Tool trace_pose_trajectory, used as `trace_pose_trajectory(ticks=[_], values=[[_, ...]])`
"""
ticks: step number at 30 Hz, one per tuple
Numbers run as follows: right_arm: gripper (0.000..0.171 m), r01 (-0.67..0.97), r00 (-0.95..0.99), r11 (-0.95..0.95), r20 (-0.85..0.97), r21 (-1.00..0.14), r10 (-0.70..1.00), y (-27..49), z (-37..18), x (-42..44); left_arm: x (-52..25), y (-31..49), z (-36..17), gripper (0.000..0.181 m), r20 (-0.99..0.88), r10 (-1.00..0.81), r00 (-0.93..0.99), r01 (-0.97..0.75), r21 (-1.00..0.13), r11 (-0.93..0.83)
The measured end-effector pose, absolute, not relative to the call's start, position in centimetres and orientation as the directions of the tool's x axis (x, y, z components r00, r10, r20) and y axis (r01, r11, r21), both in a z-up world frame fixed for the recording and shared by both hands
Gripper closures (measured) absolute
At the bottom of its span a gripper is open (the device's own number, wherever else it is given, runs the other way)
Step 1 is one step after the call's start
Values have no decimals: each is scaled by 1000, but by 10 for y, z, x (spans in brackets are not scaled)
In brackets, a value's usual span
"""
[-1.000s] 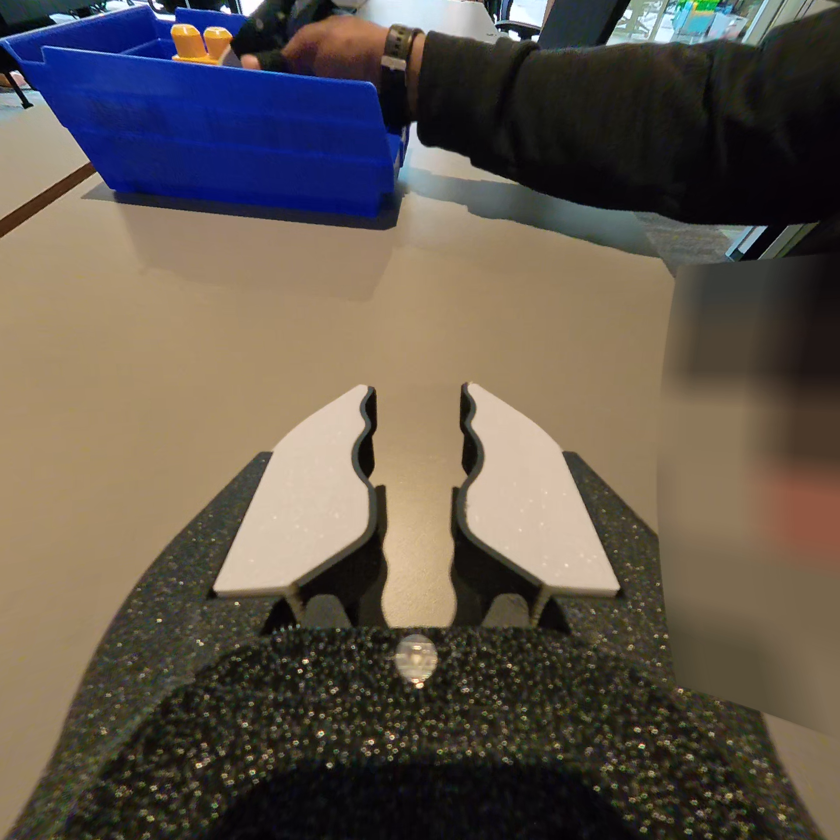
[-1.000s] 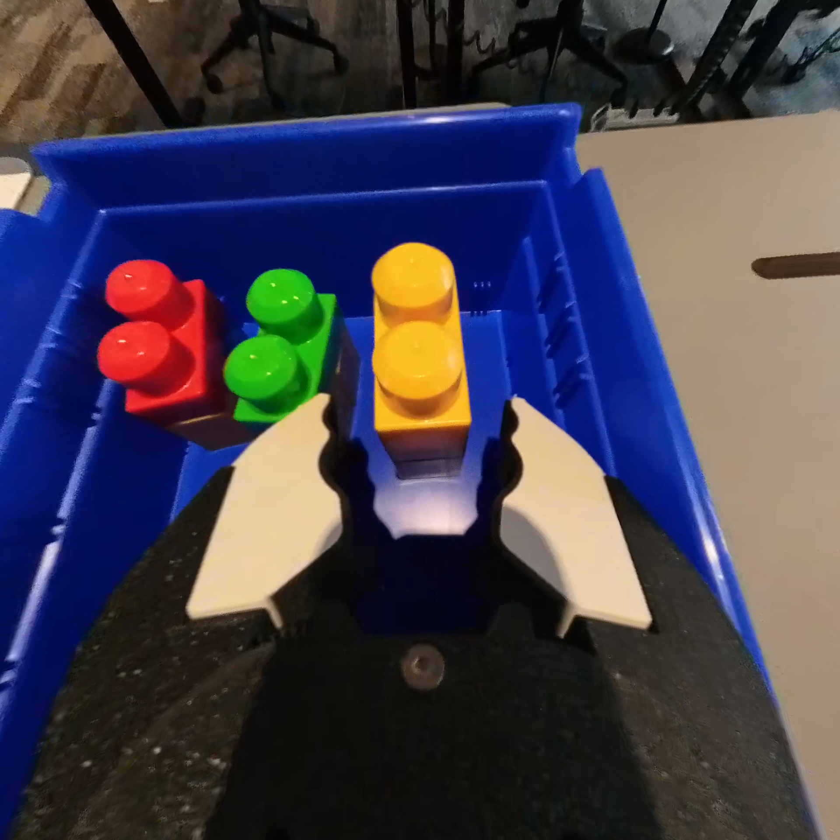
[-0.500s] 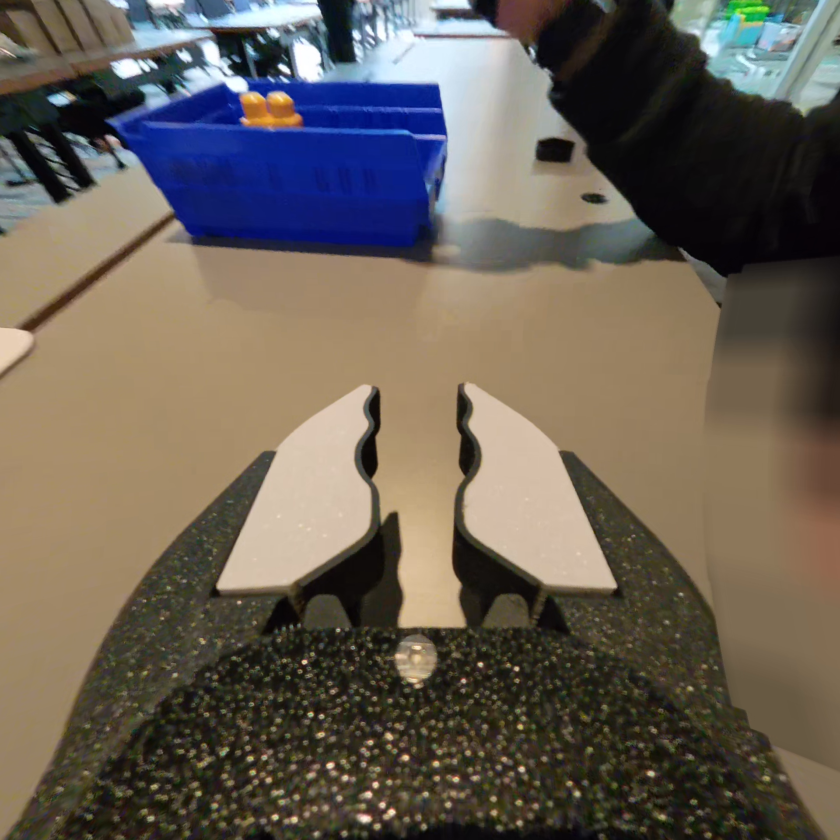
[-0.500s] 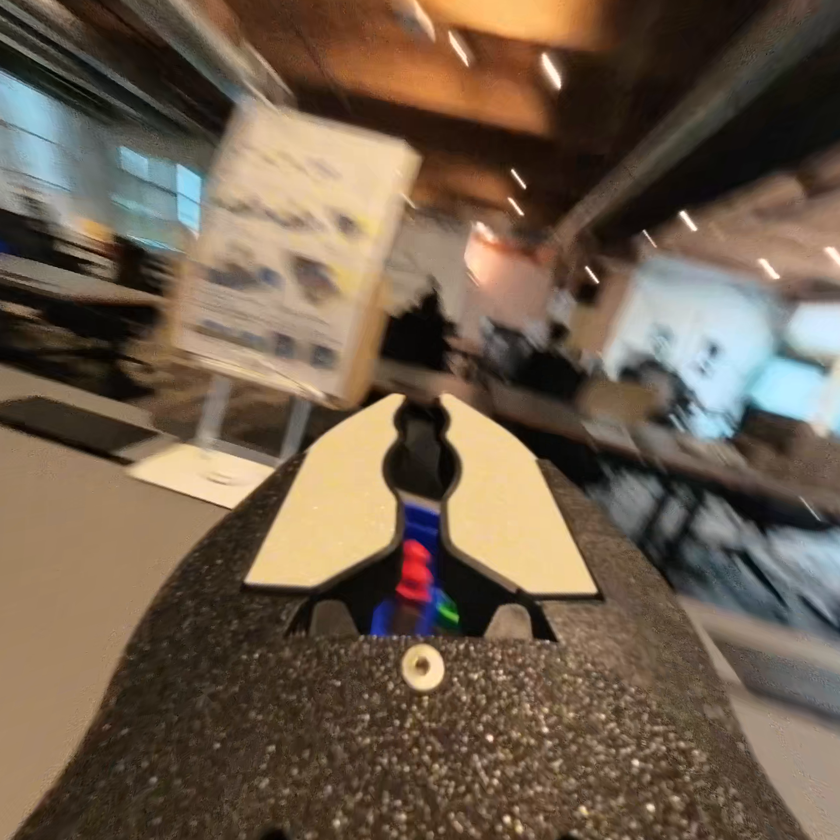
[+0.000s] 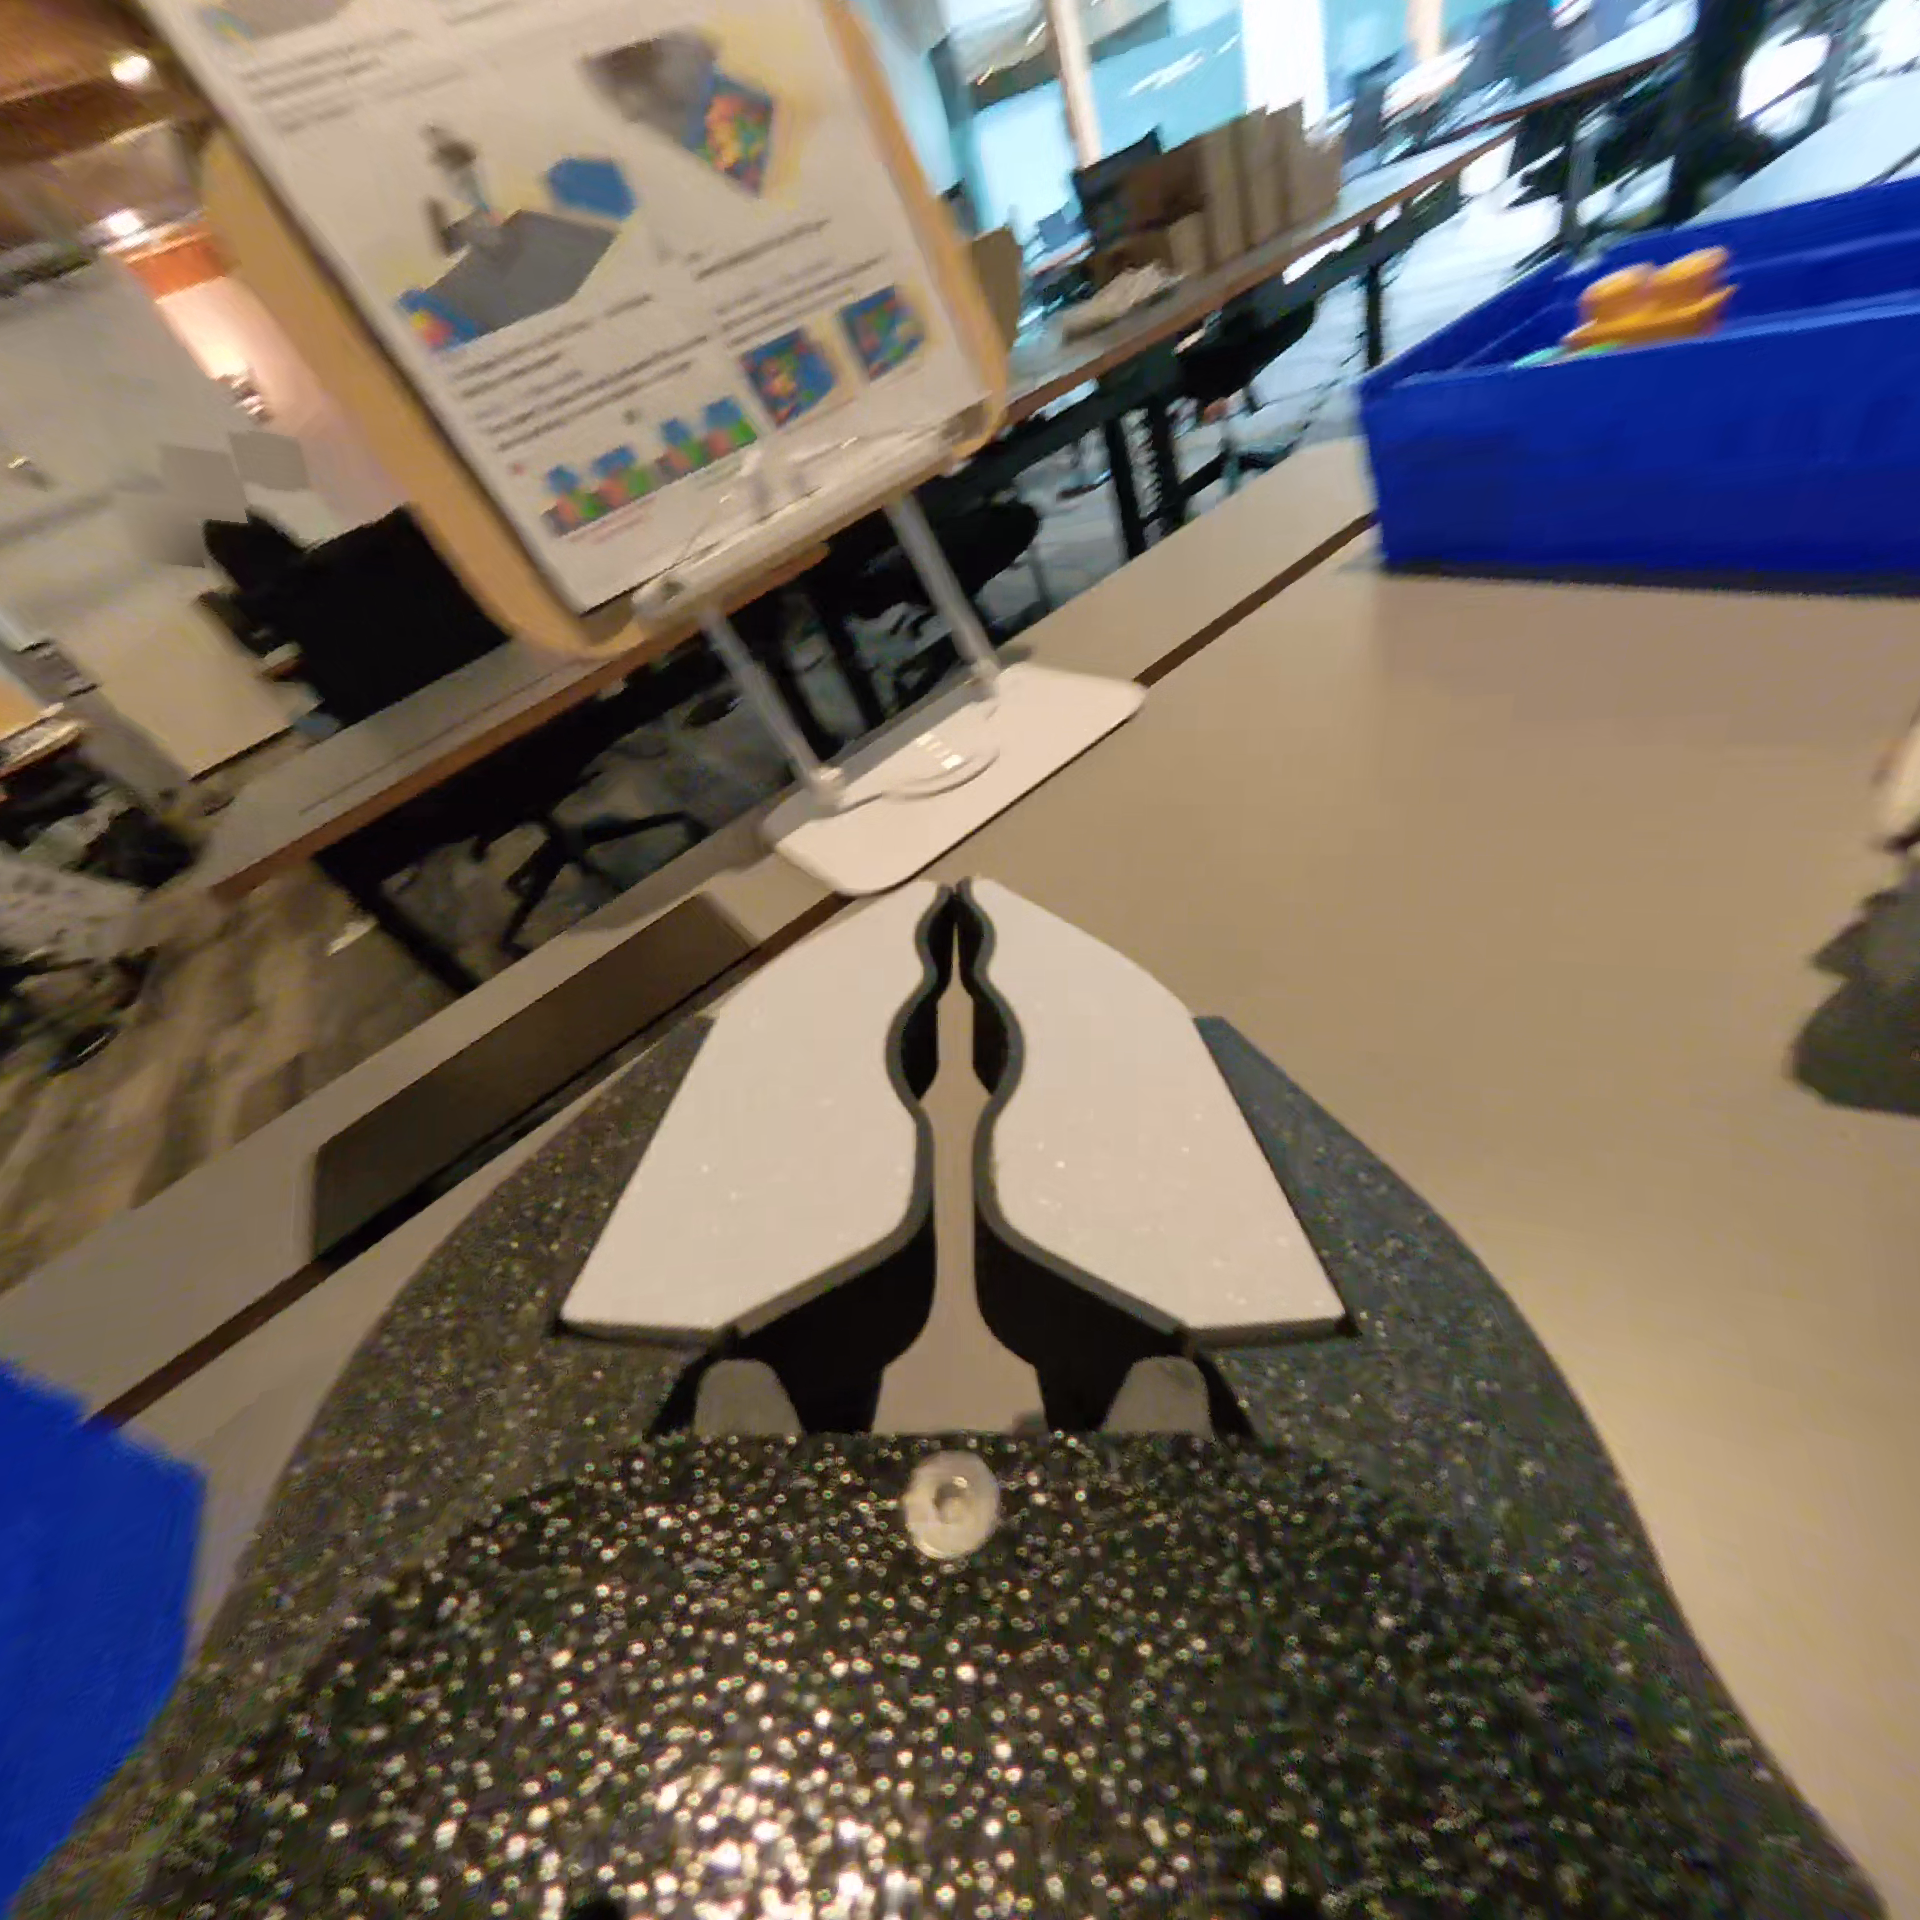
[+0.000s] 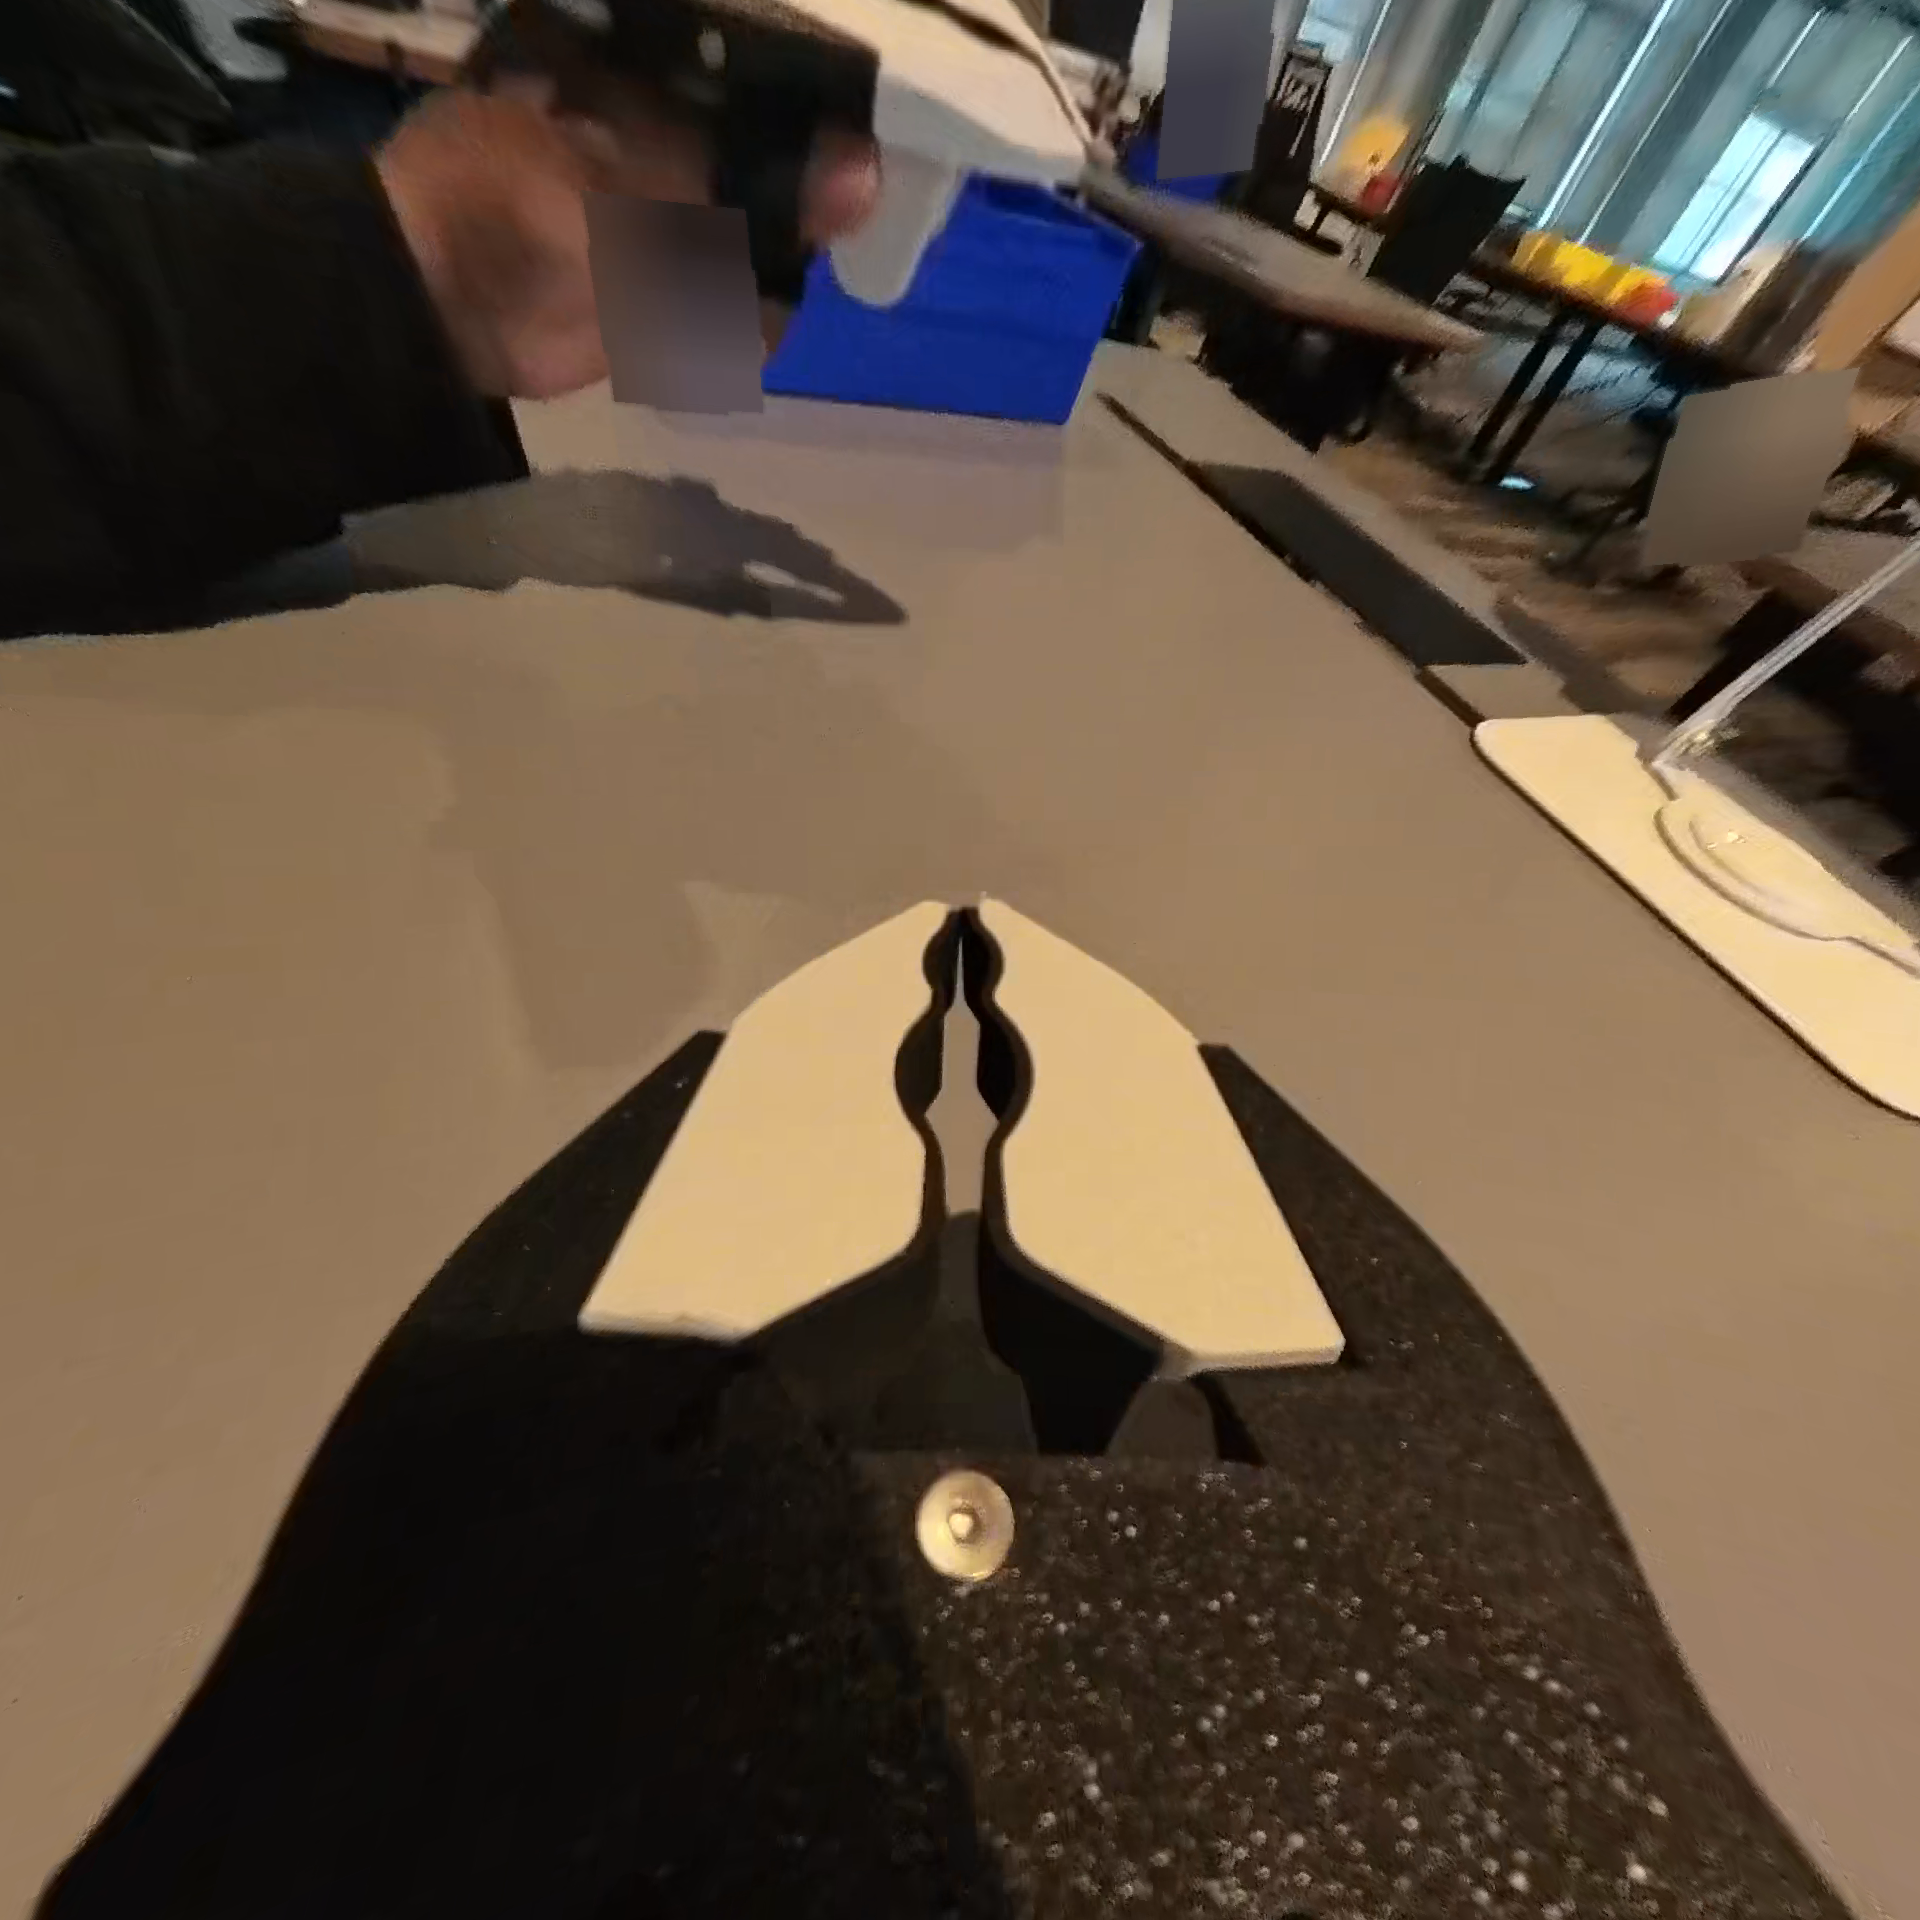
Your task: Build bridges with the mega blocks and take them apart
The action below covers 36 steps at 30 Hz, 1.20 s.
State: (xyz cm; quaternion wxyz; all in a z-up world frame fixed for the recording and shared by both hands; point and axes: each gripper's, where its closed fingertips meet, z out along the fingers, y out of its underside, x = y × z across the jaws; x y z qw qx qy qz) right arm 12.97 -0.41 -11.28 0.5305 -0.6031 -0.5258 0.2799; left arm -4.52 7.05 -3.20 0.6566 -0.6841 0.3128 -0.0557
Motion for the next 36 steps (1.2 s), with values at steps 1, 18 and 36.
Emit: trace_pose_trajectory(ticks=[1,18,36], values=[[171,337,292,101,205,-936,934,-3,-113,130,-61,73,-30,179,-348,-457,819,-372,-927,39],[171,516,185,275,420,-811,889,-18,-139,116,-374,78,-65,137,99,-46,994,44,-749,-661],[171,561,227,260,448,-786,865,-10,-143,117,-394,150,-150,172,78,-102,992,-36,-591,-806]])
